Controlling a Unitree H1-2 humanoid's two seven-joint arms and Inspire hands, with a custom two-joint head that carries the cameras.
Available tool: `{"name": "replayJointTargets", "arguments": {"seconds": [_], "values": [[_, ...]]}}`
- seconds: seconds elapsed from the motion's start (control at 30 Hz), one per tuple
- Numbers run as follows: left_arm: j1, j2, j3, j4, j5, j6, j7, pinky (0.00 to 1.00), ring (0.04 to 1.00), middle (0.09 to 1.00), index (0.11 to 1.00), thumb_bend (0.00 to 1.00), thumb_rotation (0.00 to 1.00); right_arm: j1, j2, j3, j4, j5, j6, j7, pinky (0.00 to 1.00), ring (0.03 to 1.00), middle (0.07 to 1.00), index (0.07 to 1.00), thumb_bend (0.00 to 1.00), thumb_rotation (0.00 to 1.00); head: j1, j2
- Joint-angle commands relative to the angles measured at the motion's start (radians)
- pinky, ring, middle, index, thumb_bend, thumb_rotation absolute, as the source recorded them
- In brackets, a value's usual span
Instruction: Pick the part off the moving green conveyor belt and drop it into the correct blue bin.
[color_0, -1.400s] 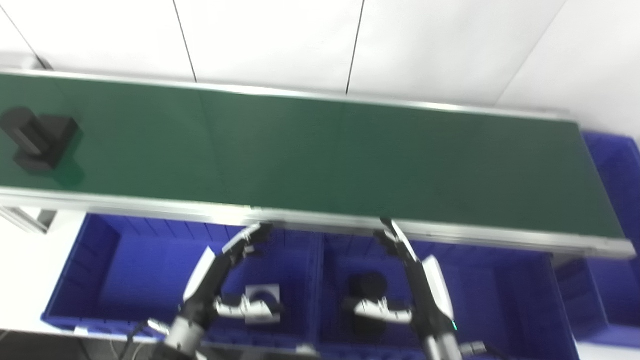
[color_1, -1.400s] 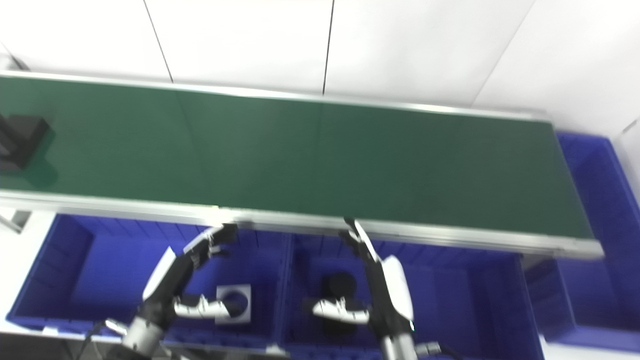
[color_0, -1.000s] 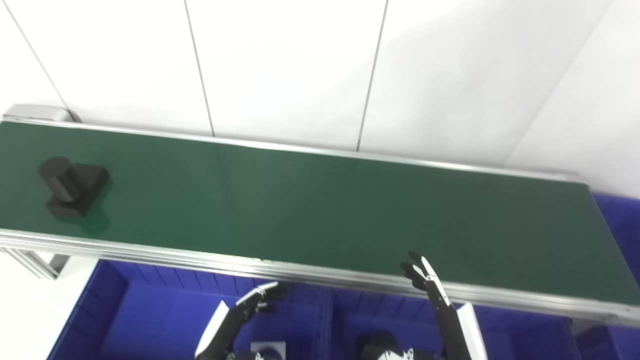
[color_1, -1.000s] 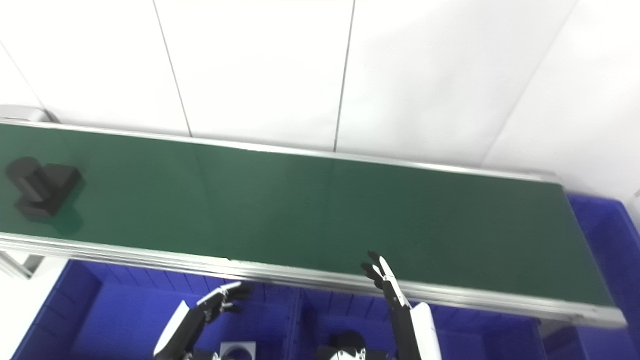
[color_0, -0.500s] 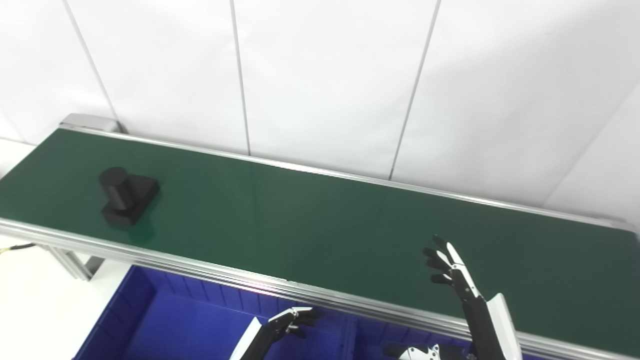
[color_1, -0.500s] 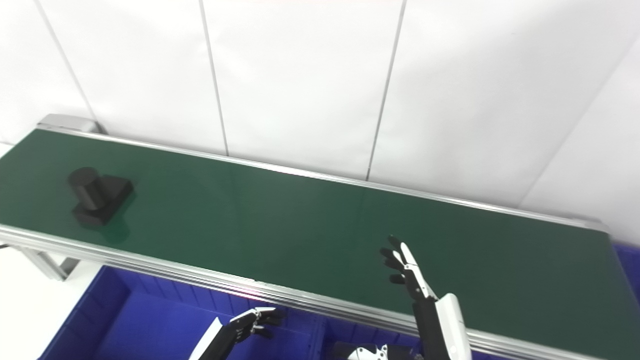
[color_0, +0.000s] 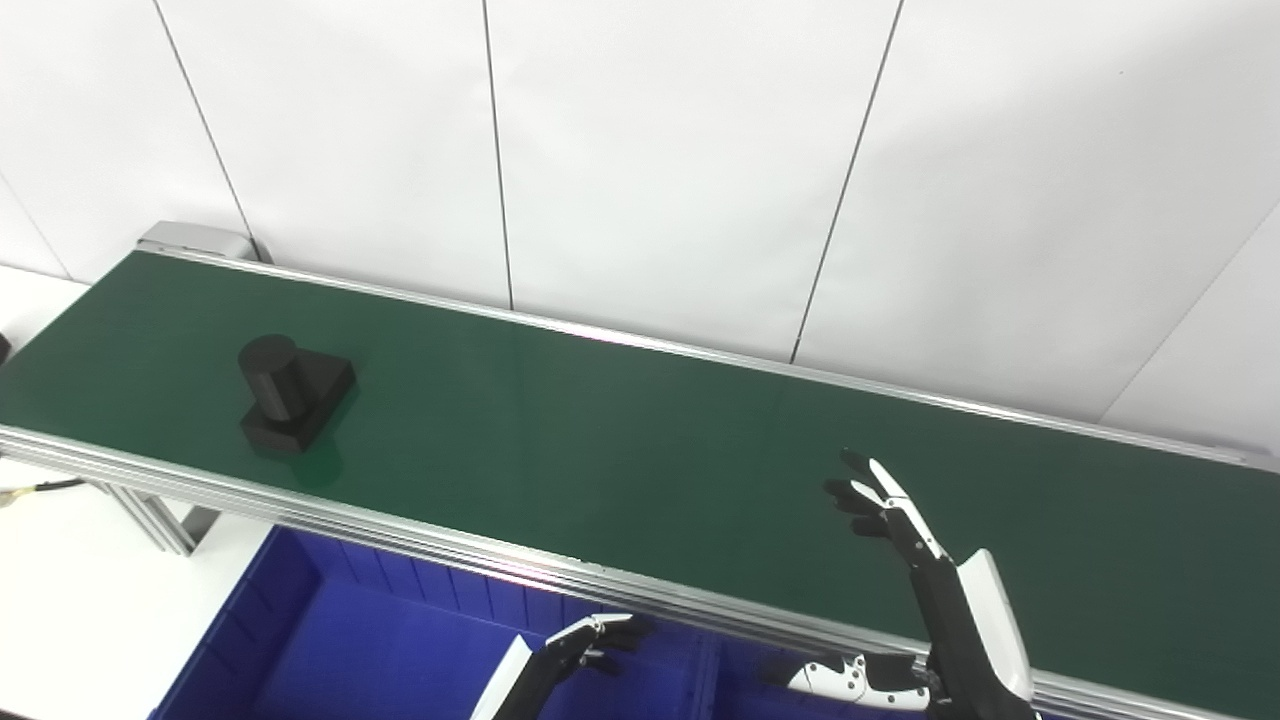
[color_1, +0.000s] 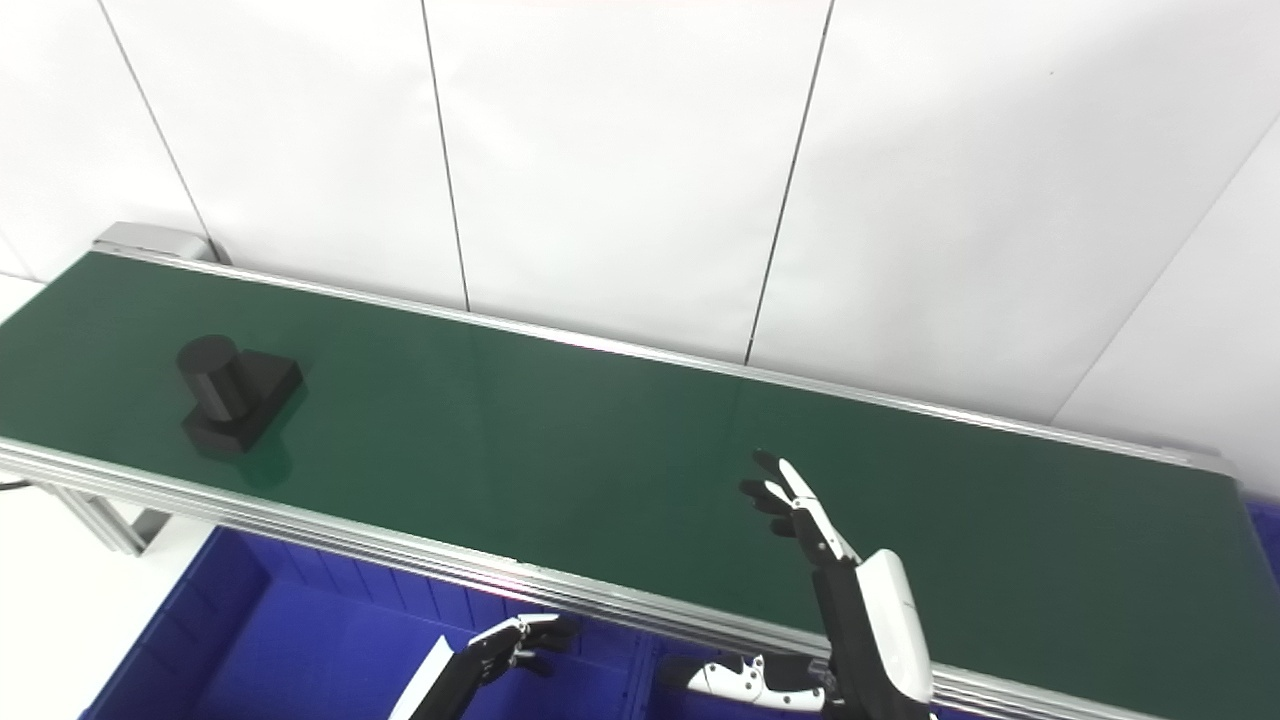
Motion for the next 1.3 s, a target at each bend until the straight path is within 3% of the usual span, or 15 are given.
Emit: {"name": "replayJointTargets", "arguments": {"seconds": [0.0, 0.13, 0.4, 0.93, 1.27], "values": [[-0.022, 0.009, -0.009, -0.010, 0.007, -0.035, 0.019, 0.65, 0.751, 0.790, 0.752, 1.00, 0.20, -0.027, 0.005, -0.001, -0.030, 0.004, 0.021, 0.010, 0.73, 0.789, 0.808, 0.909, 0.95, 0.27, 0.003, 0.000], [-0.027, 0.011, -0.018, -0.008, 0.002, -0.035, 0.027, 0.65, 0.752, 0.790, 0.754, 1.00, 0.20, -0.044, 0.005, 0.000, -0.019, -0.010, 0.034, 0.014, 0.73, 0.788, 0.802, 0.902, 0.96, 0.29, 0.013, 0.002], [-0.029, 0.011, -0.028, -0.006, 0.007, -0.035, 0.040, 0.65, 0.752, 0.793, 0.756, 1.00, 0.20, -0.065, -0.006, -0.001, 0.019, 0.004, -0.003, -0.006, 0.69, 0.750, 0.789, 0.896, 0.95, 0.29, 0.060, 0.000], [-0.024, -0.008, -0.021, -0.014, -0.016, -0.035, 0.033, 0.65, 0.750, 0.784, 0.746, 1.00, 0.20, -0.067, -0.019, -0.008, -0.005, 0.025, 0.035, 0.008, 0.72, 0.791, 0.803, 0.907, 0.94, 0.25, 0.143, -0.001], [-0.026, -0.019, -0.018, -0.004, -0.011, -0.035, 0.035, 0.65, 0.744, 0.780, 0.743, 1.00, 0.21, -0.074, -0.016, -0.015, -0.029, 0.030, 0.061, 0.030, 0.74, 0.801, 0.808, 0.912, 0.93, 0.21, 0.146, 0.001]]}}
